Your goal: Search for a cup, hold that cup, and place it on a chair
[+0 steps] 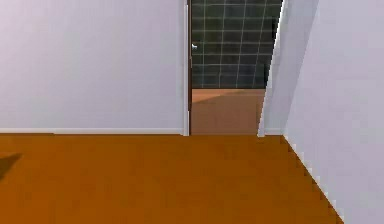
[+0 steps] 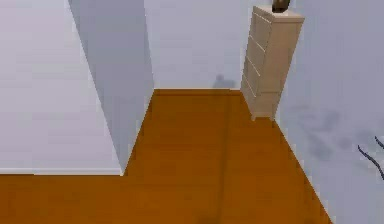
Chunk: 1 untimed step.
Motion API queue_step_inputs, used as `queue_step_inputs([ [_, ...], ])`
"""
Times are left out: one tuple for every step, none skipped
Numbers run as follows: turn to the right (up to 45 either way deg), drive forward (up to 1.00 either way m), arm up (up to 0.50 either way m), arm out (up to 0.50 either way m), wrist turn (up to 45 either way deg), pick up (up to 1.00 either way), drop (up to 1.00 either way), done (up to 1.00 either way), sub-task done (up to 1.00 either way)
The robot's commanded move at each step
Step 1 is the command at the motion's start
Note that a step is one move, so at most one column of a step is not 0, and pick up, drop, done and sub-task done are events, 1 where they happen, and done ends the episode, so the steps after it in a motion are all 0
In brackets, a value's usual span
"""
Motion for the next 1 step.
queue_step_inputs([
  [12.0, 0.00, 0.00, 0.00, 0.0, 0.00, 0.00, 0.00, 0.00],
])
